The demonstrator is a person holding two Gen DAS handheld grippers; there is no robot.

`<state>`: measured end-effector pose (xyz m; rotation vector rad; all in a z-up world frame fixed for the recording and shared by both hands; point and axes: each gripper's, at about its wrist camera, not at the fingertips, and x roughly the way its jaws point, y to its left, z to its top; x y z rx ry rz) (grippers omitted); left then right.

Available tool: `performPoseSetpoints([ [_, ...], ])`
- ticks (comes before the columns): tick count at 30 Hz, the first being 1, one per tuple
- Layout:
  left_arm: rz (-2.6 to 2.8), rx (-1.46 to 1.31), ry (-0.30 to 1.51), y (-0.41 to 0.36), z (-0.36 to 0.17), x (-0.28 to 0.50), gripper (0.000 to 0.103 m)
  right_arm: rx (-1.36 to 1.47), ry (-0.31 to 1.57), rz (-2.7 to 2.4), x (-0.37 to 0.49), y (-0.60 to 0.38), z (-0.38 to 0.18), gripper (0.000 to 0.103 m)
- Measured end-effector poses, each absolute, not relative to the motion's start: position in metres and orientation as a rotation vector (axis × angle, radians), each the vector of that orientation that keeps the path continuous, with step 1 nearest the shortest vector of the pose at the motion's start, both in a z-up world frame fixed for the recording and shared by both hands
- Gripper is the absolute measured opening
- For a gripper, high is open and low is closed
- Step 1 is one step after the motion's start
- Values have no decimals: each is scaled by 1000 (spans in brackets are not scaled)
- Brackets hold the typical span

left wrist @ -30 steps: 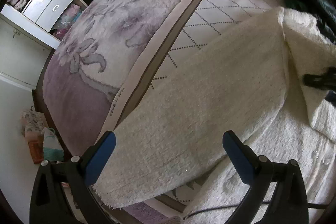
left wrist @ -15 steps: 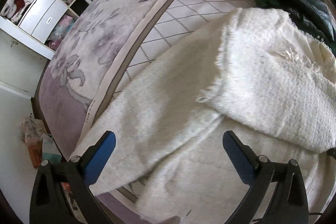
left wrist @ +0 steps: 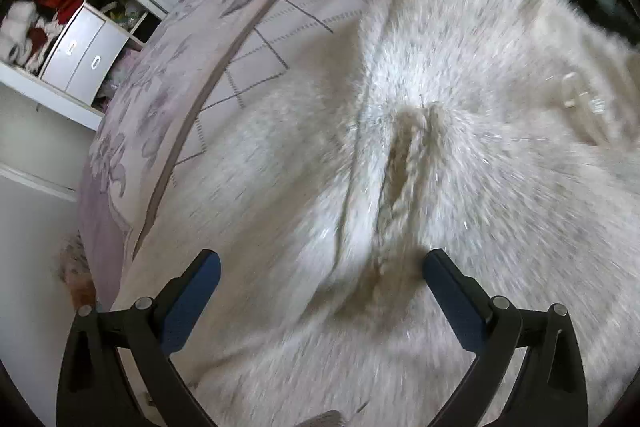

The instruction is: Fold large clothes

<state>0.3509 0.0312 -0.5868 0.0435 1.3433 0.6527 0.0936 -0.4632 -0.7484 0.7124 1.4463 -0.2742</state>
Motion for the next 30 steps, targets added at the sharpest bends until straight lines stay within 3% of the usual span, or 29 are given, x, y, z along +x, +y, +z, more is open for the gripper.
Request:
performPoseSetpoints([
  [4, 632, 25, 1313, 39, -596, 365, 103, 645, 1346, -151, 114, -438, -705, 43],
  [5, 626, 25, 1312, 40, -596, 368, 103, 675, 1325, -64, 124, -426, -704, 39],
  [6, 620, 21, 1312, 41, -596, 368, 103, 714, 1317, 12, 138, -412, -712, 26],
  [12, 610, -121, 1307, 57, -572, 342, 103, 615, 1568, -43, 186, -363, -786, 25],
  [14, 616, -246, 1301, 74, -546, 303, 103, 509, 1562, -24, 197, -339, -770, 30],
  [17, 663, -412, 1309, 103, -518, 229, 103, 396, 1533, 16, 185, -308, -738, 54],
  [18, 701, -471, 1317, 116, -512, 198, 103, 387, 1531, 29, 184, -299, -733, 55],
  [23, 898, -681, 1352, 194, -518, 71, 103, 344, 1576, 119, 164, -234, -731, 55],
  [30, 1017, -886, 1240, 281, -559, 12, 99, 238, 1605, 157, 161, -134, -758, 55],
])
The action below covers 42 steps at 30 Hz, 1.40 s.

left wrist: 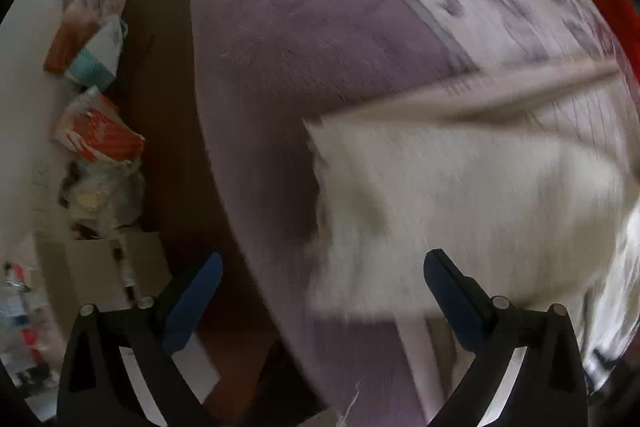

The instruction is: Fold large clothes

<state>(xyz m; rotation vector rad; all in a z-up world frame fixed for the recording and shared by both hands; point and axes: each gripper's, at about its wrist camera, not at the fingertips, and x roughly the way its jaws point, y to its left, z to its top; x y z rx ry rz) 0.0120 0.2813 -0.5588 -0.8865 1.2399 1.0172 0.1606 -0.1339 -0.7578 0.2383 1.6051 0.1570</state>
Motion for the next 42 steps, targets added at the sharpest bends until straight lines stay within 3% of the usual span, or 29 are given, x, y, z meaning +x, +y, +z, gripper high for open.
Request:
performPoseSetpoints([
  [1, 1010, -922, 1237, 292, -572, 14, 93, 239, 1611, 154, 157, -130, -759, 55],
  [2, 979, -959, 1236, 300, -583, 18, 68, 241, 1621, 141, 154, -121, -766, 55],
  [3, 945, -987, 1239, 305, -593, 25, 36, 237, 1625, 134, 154, -115, -770, 55],
  [4, 910, -1002, 1233, 307, -597, 26, 24, 213, 1619, 112, 151, -109, -775, 55],
  [7, 863, -860, 1231, 306, -587, 51, 11, 166, 1581, 72, 148, -91, -787, 55],
  [13, 865, -792, 1144, 347, -564, 77, 9, 155, 1564, 1, 144, -84, -795, 56],
  [15, 874, -781, 1122, 371, -568, 85, 4, 155, 1562, -13, 141, -85, -793, 55],
  [22, 845, -770, 1161, 422, -600, 126, 6, 168, 1554, -56, 142, -97, -783, 56],
  [25, 814, -859, 1110, 420, -581, 113, 10, 196, 1566, -60, 147, -98, -787, 56],
  [26, 813, -881, 1099, 419, -575, 107, 15, 209, 1570, -61, 150, -98, -788, 57],
  [28, 821, -974, 1032, 411, -555, 78, 37, 249, 1579, -61, 154, -99, -789, 57],
  [29, 832, -1023, 1000, 404, -549, 64, 59, 262, 1581, -60, 156, -99, -791, 58],
  [30, 845, -1071, 975, 397, -546, 52, 69, 273, 1583, -59, 157, -100, -792, 58],
  [37, 819, -1427, 862, 346, -597, 30, 69, 278, 1584, -46, 163, -102, -793, 58],
  [42, 900, -1408, 782, 354, -623, 65, 67, 284, 1574, -27, 162, -101, -792, 58],
])
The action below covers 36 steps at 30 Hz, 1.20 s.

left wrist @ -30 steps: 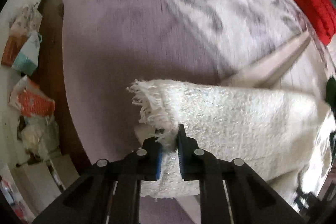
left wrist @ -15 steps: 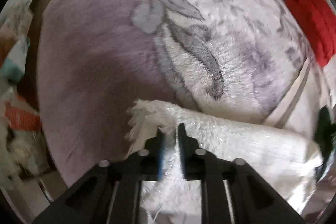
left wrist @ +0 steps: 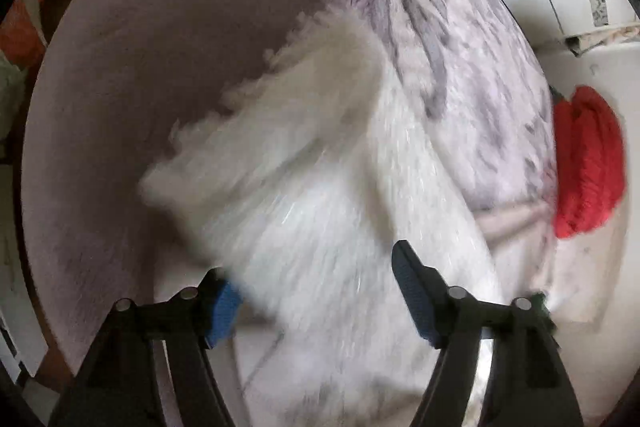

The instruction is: Fold large clothes

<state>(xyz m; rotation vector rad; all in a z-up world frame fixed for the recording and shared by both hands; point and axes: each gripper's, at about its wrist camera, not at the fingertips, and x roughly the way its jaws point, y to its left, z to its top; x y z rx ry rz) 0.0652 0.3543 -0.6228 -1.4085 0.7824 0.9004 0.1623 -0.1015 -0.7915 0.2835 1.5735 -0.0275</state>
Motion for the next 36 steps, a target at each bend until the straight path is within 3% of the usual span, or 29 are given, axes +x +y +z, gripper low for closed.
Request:
performPoseSetpoints([
  [1, 935, -1368, 769, 359, -620, 75, 67, 292, 1570, -25, 161, -101, -791, 58],
  [2, 961, -1345, 770, 361, -618, 79, 46, 303, 1566, -20, 160, -103, -791, 58],
  [3, 997, -1307, 771, 365, -614, 86, 16, 310, 1563, -17, 160, -104, -791, 58],
  [5, 1009, -1238, 779, 368, -603, 98, 12, 324, 1559, -15, 159, -105, -790, 58],
  [10, 968, -842, 815, 345, -534, 138, 10, 131, 1534, -77, 159, -97, -770, 58],
  [15, 834, -457, 825, 287, -444, 174, 10, -196, 1366, -148, 161, -80, -731, 85],
  [22, 557, -244, 835, 173, -369, 235, 10, -27, 1351, -24, 164, -121, -701, 86],
  [28, 275, -231, 895, 44, -374, 293, 10, 126, 1352, -89, 136, -219, -661, 86],
  [36, -39, -189, 1088, -144, -459, 368, 11, 259, 1376, -280, 98, -377, -662, 86],
])
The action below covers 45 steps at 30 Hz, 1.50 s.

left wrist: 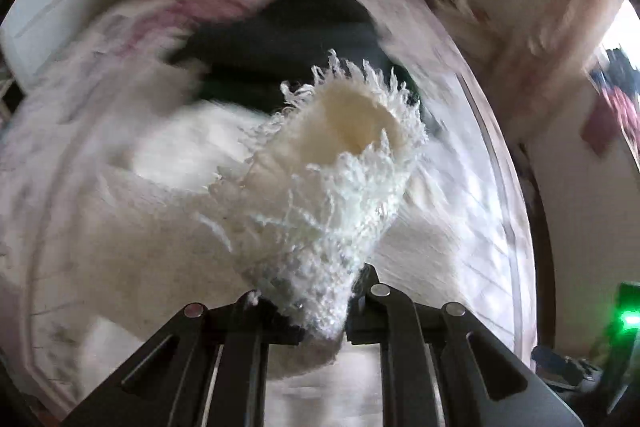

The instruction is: Fold large clothes

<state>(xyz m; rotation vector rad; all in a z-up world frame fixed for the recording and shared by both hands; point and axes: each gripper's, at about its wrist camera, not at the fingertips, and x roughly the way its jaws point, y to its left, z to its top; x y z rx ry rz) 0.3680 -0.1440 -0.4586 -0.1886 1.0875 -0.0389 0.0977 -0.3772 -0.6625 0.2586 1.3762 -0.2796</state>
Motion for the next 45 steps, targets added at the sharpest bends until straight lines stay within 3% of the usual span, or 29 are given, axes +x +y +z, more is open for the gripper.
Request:
performPoseSetpoints([
  [2, -82, -186, 1149, -168, -481, 378, 12, 292, 1384, -315, 89, -408, -668, 86],
  [5, -117, -172, 1213, -193, -504, 382, 28, 358, 1381, -333, 79, -439, -672, 86],
  [7, -135, -176, 1199, -191, -501, 380, 51, 430, 1370, -322, 75, -454, -673, 86],
  [8, -135, -183, 1195, -191, -495, 377, 75, 460, 1366, -313, 75, -459, -673, 86],
  [9, -113, -190, 1180, -182, -486, 372, 87, 497, 1361, -299, 76, -462, -672, 86],
  [11, -66, -194, 1153, -179, -469, 358, 87, 611, 1333, -247, 77, -465, -666, 86],
  [18, 287, -221, 1141, -62, -441, 307, 88, 777, 1296, 28, 135, -419, -670, 86],
  [22, 474, -217, 1206, 2, -463, 287, 87, 651, 1466, 78, 180, -371, -723, 86],
  [23, 494, -220, 1213, 8, -471, 285, 87, 636, 1501, 94, 186, -361, -736, 81],
  [25, 544, -233, 1229, 27, -480, 281, 88, 540, 1536, 95, 195, -340, -747, 14],
  [26, 560, -237, 1226, 34, -482, 282, 87, 492, 1517, 91, 197, -332, -742, 6],
  [32, 549, -261, 1185, 51, -480, 299, 88, 371, 1229, 44, 202, -330, -657, 5],
  [34, 535, -263, 1175, 52, -487, 317, 88, 341, 1190, 16, 210, -335, -653, 5],
  [36, 531, -250, 1183, 53, -496, 337, 88, 302, 1220, 2, 224, -337, -670, 5],
  [40, 508, -214, 1298, 59, -548, 378, 88, 349, 1467, 22, 243, -348, -733, 7],
  [43, 499, -228, 1385, 70, -586, 392, 92, 548, 1421, -13, 226, -386, -716, 30],
  [45, 502, -241, 1375, 75, -587, 392, 100, 547, 1364, -82, 207, -406, -695, 54],
])
